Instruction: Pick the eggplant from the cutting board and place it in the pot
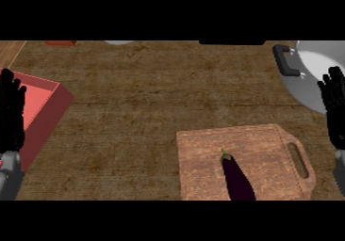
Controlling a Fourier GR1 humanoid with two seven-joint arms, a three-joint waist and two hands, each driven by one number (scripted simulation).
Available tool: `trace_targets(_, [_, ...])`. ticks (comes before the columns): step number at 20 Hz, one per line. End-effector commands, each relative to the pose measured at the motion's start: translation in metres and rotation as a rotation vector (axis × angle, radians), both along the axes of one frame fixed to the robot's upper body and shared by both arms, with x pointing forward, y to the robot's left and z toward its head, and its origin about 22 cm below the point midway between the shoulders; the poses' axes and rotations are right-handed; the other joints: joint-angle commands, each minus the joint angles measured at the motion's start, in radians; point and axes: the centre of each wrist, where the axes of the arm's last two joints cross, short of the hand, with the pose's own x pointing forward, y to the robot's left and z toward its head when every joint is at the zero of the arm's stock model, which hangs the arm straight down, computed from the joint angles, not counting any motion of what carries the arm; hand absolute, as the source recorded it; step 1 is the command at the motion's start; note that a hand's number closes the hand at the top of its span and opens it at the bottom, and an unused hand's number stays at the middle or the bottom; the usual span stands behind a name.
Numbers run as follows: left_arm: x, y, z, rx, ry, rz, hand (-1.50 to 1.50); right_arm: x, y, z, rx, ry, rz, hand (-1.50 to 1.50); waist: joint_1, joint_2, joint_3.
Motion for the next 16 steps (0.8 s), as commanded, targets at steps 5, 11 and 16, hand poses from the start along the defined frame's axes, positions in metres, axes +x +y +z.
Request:
trace_targets(5, [-0.011,-0.047,-0.017,-0.061,-0.072,-0.212,0.00,-0.010,0.019,0.091,-0.217,-0.553,0.422,1.50,-0.054,-0.027,0.020])
trace_targets(11, [-0.038,-0.062,-0.055,-0.136,-0.058,-0.296,0.00,-0.091,-0.007,0.030,-0.436,-0.466,0.121,-1.50,-0.067,-0.015,0.021])
trace_targets(16, [-0.048,-0.078,-0.054,-0.120,-0.077,-0.323,0.00,-0.139,0.018,0.025,-0.423,-0.638,0.218,-1.50,-0.037,-0.010,0.022])
